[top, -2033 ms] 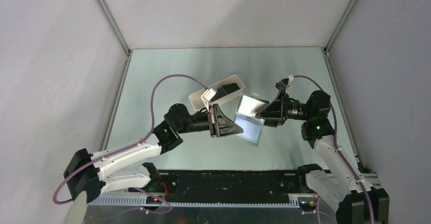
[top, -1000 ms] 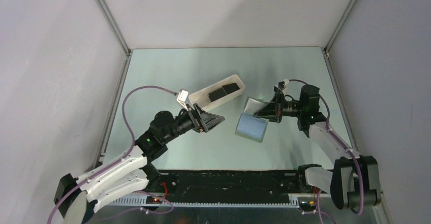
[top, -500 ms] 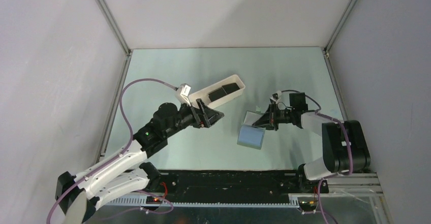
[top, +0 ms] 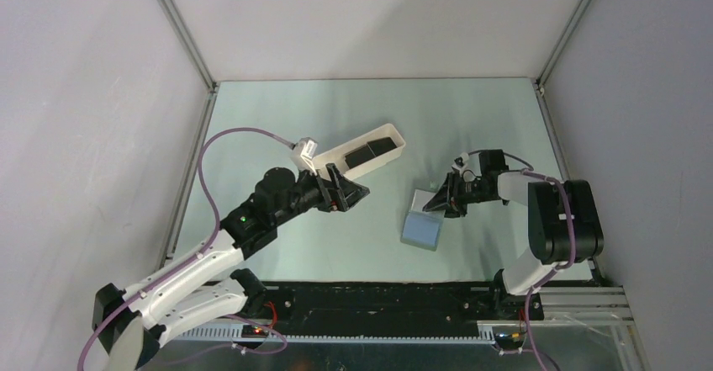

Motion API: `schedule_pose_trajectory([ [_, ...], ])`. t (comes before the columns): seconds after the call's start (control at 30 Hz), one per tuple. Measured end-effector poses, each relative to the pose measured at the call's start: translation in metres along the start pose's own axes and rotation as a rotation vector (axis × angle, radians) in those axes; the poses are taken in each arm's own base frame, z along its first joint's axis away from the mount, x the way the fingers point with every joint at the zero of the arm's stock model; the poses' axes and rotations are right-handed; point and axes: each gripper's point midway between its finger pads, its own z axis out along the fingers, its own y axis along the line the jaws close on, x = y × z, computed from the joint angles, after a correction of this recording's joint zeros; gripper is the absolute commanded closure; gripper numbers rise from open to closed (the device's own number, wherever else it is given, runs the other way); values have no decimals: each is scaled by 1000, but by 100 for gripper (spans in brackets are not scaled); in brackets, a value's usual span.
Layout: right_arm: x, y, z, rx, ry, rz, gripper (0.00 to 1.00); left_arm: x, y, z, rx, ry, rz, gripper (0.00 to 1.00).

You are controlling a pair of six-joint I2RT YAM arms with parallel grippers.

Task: Put the credit cards into the card holder
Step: Place the card holder at the center of the board.

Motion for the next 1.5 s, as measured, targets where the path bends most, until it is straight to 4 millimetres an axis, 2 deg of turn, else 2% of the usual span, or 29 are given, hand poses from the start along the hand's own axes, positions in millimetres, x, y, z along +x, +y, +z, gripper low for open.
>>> schedule_pose_trajectory([
  [0.23,0,-28,4,73,30,95,37,0,0,0,-1,0,2,4],
  [0.43,-10,-43,-10,165,-19,161,16,0,2,0,-4,1,16,4],
  [0.77,-41,-45,-48,437,-199,43,11,0,29,13,-146,42,-2,4],
  [0.87,-42,-43,-57,503,-231,12,11,-7,51,18,-235,47,-38,4],
  [0.93,-41,-36,-60,533,-242,-23,11,-12,74,20,-322,51,-84,5],
  [1.07,-42,-5,-63,548,-269,-134,12,-17,133,22,-513,66,-200,10],
  [1.2,-38,26,-59,526,-278,-244,13,-10,191,22,-686,118,-305,16],
  [1.33,-26,39,-47,498,-231,-291,14,-9,223,30,-780,167,-354,28],
  [1.4,-19,42,-42,485,-204,-301,14,-14,232,38,-795,174,-359,36],
  [1.5,-10,48,-34,462,-172,-315,14,-20,244,49,-813,191,-356,55],
])
